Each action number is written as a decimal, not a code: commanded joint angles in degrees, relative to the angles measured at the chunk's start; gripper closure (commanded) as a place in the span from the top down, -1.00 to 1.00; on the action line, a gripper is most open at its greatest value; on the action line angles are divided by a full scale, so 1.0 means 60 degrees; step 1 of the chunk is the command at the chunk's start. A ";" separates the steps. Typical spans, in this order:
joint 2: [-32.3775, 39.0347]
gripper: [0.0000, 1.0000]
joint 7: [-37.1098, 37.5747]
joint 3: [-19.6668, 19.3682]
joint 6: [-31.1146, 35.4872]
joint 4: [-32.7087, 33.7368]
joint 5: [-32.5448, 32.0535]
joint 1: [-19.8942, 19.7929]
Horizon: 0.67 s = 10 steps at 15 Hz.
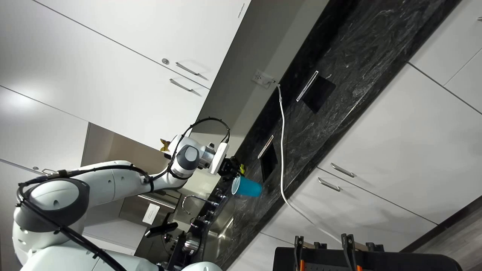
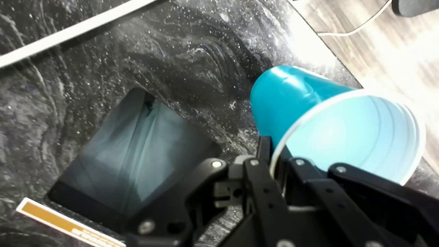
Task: Move the blue and white cup to the left side of the countertop
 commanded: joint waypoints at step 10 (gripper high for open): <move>0.2159 -0.97 -0.4835 0.0952 -0.0762 0.1932 -0.0998 -0.0111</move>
